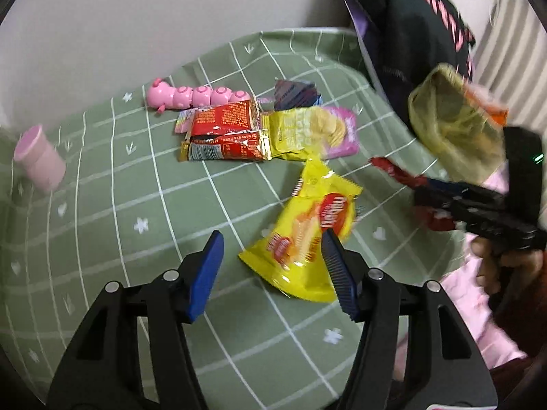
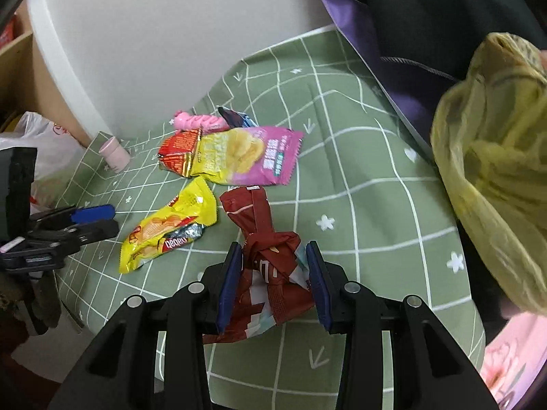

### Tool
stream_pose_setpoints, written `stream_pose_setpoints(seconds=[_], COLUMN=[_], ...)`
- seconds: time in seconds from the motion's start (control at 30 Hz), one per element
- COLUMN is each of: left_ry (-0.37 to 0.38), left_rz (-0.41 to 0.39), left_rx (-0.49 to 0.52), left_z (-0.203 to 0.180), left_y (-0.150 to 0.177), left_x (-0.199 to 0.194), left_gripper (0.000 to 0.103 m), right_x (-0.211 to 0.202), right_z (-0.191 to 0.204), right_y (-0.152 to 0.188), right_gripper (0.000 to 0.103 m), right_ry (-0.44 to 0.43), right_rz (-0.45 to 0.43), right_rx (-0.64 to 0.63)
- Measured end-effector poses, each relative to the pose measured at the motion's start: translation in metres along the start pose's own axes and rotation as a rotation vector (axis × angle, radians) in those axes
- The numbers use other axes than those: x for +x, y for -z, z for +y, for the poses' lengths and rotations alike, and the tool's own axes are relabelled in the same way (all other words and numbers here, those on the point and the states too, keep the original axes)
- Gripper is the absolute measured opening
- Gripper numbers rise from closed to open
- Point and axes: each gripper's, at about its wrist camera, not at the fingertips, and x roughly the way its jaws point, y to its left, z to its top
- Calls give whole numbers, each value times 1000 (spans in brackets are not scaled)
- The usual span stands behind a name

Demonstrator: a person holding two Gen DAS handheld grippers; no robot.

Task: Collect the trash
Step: 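Grasp the yellow nabati wafer pack with the left gripper, then carry the wafer pack in the left gripper while the right gripper carries the red wrapper to the bag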

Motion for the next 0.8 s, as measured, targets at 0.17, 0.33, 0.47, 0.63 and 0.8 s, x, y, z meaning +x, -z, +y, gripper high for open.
stream_pose_setpoints(seconds=[0.17, 0.33, 0.47, 0.63, 0.8], left_ry=[11, 49, 46, 38, 47], left_rz=[88, 107, 86, 22, -77], left_rx=[106, 121, 104, 102, 169], left_z=[-7, -12, -18, -40, -60], left_y=[-3, -10, -12, -8, -18], left_x=[36, 46, 46, 24, -12], left_gripper=[45, 29, 18, 15, 14], right_x=[-1, -9, -15, -26, -45], right_z=[-1, 0, -1, -6, -7], right_y=[-2, -8, -4, 8, 8], right_gripper=[36, 37, 37, 37, 37], right_ry=[37, 116, 140, 110, 103], right_rz=[-13, -49, -92, -102, -133], right_rx=[-10, 8, 2, -4, -14])
